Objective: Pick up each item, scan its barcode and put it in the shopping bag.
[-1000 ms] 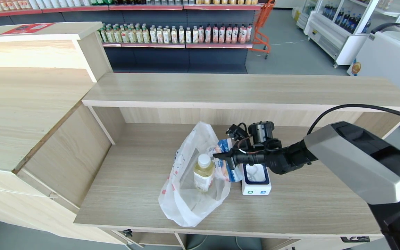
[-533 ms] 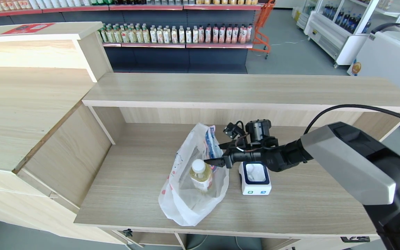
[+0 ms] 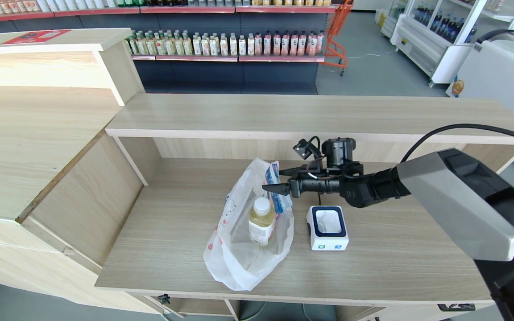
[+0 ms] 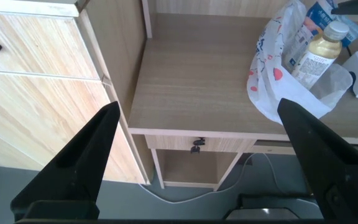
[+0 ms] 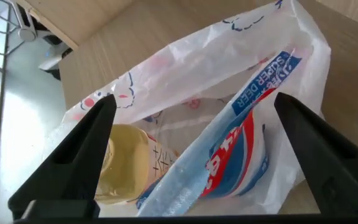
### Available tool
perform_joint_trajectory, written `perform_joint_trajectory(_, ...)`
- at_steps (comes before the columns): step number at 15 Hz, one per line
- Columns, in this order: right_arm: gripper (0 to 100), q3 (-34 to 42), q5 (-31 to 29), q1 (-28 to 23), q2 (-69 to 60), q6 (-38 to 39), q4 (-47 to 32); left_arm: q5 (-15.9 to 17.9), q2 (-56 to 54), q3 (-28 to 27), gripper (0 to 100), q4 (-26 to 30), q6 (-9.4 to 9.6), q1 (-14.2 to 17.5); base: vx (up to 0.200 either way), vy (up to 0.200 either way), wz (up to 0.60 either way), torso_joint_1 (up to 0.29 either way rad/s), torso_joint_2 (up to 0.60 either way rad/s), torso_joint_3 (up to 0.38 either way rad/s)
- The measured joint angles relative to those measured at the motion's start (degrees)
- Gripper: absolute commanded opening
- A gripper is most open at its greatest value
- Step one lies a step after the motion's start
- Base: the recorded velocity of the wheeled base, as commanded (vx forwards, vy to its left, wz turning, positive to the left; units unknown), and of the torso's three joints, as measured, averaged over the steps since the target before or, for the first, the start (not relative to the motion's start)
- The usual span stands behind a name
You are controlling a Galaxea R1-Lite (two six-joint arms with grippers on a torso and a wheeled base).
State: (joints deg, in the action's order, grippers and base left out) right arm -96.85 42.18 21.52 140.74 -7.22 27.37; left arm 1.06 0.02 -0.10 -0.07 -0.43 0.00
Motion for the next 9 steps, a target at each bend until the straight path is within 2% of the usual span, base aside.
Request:
perform_joint_trajectory(2, 100, 5.51, -0.06, -1.21, -4.69, 4.02, -0.02, -0.02, 0.0, 0.0, 100, 0.0, 0.0, 0.0, 0.0, 0.0, 0.0, 0.0, 0.0, 0.0)
perform_joint_trajectory(6, 100, 25.82, -0.57, -4.0, -23.24, 13.75, -0.77, -0.02, 0.0, 0.0, 100, 0.0, 0.0, 0.0, 0.0, 0.0, 0.0, 0.0, 0.0, 0.0)
perform_joint_trajectory(9, 100, 40.63, -5.78, -9.06, -39.62, 14.8, -7.5, 0.0, 0.0, 0.0, 100, 0.0, 0.02, -0.02, 0.0, 0.0, 0.0, 0.0, 0.0, 0.0)
